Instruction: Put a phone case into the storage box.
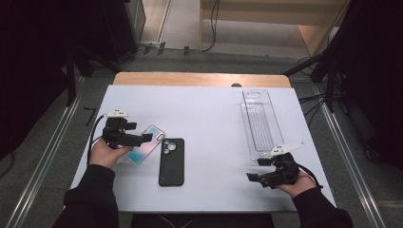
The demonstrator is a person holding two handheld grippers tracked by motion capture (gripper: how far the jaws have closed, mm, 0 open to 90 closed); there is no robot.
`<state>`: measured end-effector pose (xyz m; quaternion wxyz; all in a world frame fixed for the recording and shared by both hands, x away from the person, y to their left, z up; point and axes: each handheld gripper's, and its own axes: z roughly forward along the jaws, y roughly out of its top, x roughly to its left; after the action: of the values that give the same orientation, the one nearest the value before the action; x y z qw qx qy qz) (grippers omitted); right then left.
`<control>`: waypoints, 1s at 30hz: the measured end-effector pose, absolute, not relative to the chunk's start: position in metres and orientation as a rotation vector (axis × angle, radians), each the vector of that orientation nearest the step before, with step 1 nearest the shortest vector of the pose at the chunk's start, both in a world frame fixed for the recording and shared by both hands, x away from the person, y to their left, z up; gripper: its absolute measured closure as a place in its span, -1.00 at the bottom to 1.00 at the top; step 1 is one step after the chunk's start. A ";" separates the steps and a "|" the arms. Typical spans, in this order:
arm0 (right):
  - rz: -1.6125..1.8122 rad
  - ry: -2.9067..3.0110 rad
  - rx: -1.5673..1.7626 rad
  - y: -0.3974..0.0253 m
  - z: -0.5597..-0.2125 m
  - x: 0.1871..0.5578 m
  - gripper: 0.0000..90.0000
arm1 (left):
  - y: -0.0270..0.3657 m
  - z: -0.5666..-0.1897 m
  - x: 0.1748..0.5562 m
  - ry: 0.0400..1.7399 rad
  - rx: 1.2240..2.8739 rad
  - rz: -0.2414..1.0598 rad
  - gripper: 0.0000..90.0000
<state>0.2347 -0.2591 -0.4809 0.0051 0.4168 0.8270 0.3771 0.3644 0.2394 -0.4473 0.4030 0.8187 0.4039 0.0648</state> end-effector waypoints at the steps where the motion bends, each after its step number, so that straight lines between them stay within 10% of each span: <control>1: 1.181 2.590 1.305 -0.259 -0.481 0.235 -0.59 | 0.239 -0.447 0.364 1.020 2.068 0.164 -0.85; 30: 1.180 2.593 1.293 -0.259 -0.481 0.235 -0.59 | 0.233 -0.474 0.366 1.034 2.195 0.199 -0.85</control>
<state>0.2347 -0.2587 -0.4811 0.0065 0.4133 0.8288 0.3772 0.3659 0.2332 -0.4744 0.3461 0.8460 0.3984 0.0766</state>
